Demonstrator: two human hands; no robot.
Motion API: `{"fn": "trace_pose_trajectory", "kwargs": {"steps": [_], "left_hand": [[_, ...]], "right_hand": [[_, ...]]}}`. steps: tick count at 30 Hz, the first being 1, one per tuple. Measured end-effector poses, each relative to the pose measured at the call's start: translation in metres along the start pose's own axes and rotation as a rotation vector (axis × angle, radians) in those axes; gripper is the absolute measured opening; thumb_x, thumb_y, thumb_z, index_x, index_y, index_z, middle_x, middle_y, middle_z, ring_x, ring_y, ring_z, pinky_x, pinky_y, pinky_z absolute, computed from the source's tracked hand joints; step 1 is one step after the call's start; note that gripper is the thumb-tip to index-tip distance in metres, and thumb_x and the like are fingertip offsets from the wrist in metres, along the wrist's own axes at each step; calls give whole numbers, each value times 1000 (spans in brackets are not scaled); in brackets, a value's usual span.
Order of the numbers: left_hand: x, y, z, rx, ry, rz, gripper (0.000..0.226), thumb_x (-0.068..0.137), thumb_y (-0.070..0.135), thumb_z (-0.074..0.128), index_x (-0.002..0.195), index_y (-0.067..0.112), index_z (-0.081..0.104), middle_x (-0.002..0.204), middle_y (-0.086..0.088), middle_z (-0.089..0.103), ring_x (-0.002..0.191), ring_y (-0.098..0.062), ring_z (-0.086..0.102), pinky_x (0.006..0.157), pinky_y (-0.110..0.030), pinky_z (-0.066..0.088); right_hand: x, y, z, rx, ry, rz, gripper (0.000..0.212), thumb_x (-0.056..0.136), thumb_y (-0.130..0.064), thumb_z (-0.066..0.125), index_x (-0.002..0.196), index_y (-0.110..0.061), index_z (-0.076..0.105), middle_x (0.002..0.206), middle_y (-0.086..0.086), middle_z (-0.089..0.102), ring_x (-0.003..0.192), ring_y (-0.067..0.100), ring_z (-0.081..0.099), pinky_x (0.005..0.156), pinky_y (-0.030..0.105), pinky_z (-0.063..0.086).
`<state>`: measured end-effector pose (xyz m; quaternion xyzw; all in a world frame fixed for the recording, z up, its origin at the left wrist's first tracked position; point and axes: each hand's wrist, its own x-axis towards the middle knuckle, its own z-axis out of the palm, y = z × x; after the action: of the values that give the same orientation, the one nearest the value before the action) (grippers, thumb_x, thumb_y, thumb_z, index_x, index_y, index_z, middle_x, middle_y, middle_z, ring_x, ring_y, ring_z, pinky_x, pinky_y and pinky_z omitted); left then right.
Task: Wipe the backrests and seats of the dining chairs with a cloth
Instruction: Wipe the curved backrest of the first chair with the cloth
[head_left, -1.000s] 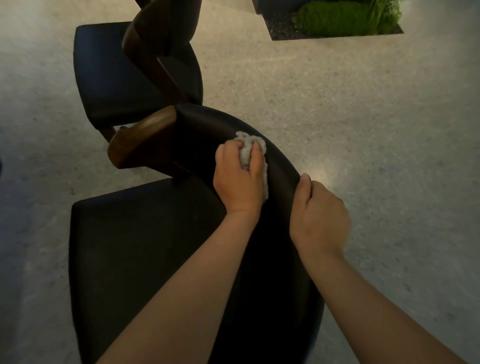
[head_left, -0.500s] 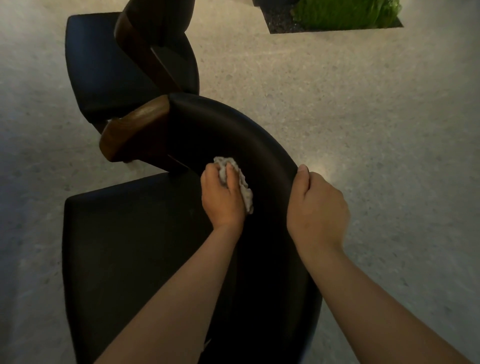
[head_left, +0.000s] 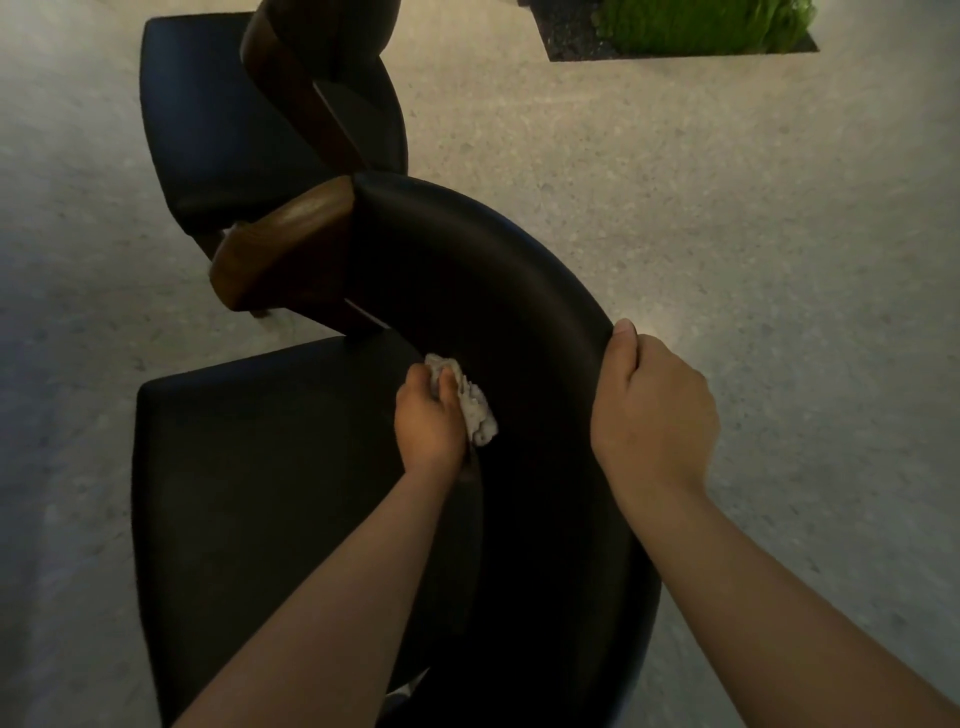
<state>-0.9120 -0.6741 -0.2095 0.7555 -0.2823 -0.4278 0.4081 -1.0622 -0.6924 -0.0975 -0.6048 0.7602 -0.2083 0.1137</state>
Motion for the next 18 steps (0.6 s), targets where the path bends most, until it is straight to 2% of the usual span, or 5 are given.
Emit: {"fn": "trace_pose_trajectory", "kwargs": {"steps": [2, 5, 9, 11, 18], "left_hand": [[3, -12, -7, 122, -43, -78, 17, 100, 30, 48, 113, 20, 54, 113, -4, 55, 92, -12, 57, 71, -22, 42], [3, -22, -18, 208, -44, -104, 31, 99, 32, 49, 126, 18, 50, 123, -9, 53, 98, -17, 58, 83, -34, 51], [-9, 0, -23, 134, -8, 114, 29, 98, 34, 51, 124, 22, 51, 119, 4, 49, 91, -2, 54, 76, -19, 44], [-12, 22, -24, 63, 23, 207, 22, 96, 34, 52, 117, 26, 53, 113, 11, 48, 92, 1, 54, 77, -17, 44], [-17, 97, -11, 30, 150, 504, 13, 96, 35, 56, 102, 24, 57, 102, 6, 50, 88, 7, 51, 75, -2, 39]], "right_hand": [[0, 0, 0, -11, 3, 0, 47, 102, -40, 24, 71, -18, 50, 55, -9, 44, 49, 5, 41, 46, 22, 22], [0, 0, 1, -27, 9, 1, 44, 103, -40, 25, 71, -20, 48, 56, -11, 42, 49, 3, 40, 47, 20, 21], [0, 0, 1, -29, 5, 2, 47, 101, -42, 23, 70, -19, 49, 55, -10, 43, 48, 4, 41, 46, 22, 22], [0, -1, 1, -30, 5, 4, 49, 100, -43, 22, 69, -18, 50, 54, -9, 43, 48, 5, 41, 46, 22, 22], [-1, -3, 0, -24, 18, 9, 45, 101, -40, 25, 70, -19, 49, 54, -11, 41, 48, 3, 38, 46, 21, 19]]}}
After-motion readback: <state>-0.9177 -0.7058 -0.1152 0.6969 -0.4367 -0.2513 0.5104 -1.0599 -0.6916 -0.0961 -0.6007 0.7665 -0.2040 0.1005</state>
